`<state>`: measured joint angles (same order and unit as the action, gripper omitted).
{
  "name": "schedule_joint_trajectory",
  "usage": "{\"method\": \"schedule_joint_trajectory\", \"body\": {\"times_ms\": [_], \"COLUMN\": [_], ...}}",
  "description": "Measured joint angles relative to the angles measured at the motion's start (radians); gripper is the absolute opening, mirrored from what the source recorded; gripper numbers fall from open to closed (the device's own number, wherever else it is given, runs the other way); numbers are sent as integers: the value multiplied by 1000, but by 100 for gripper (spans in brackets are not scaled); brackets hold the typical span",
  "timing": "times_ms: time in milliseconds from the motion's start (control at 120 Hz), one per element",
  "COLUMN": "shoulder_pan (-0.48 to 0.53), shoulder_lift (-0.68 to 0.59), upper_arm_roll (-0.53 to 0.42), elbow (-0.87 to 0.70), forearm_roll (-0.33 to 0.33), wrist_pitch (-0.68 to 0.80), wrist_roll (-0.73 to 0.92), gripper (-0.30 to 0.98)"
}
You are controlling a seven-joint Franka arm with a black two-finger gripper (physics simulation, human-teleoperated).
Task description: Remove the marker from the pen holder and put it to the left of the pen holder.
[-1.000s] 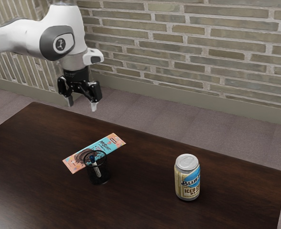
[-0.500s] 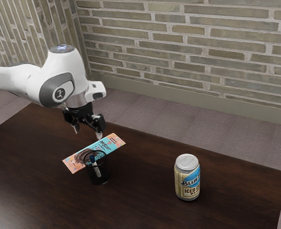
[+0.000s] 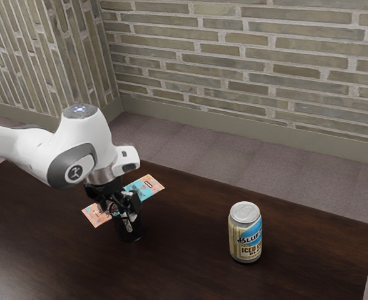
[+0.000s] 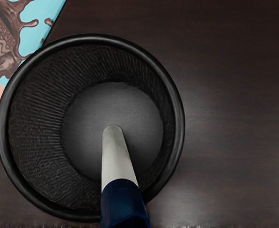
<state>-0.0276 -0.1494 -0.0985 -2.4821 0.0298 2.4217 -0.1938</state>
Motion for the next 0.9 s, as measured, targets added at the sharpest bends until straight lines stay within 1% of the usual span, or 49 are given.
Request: {"method": "schedule_joint_trajectory", "body": {"times_ms": [83, 200, 267, 433, 492, 567, 683, 750, 817, 900], "shoulder_pan": [1, 2, 1, 1, 1, 1, 2, 0, -4, 6], "shoulder_lift": [27, 39, 52, 57, 56, 52, 48, 46, 45, 44], "upper_arm_roll": [1, 3, 4, 5, 6, 8, 12, 18, 40, 55], "elbow": [11, 39, 50, 55, 55, 55, 77, 112, 176, 287], "forearm_roll": [-1, -2, -3, -3, -3, -2, 5, 12, 27, 41], "wrist_pitch": [5, -1, -9, -16, -17, -17, -22, -53, -124, -257], "wrist_roll": [-6, -14, -17, -24, -27, -30, -37, -44, -51, -57], "gripper": [68, 59, 52, 19, 11, 3, -3, -4, -6, -7]}}
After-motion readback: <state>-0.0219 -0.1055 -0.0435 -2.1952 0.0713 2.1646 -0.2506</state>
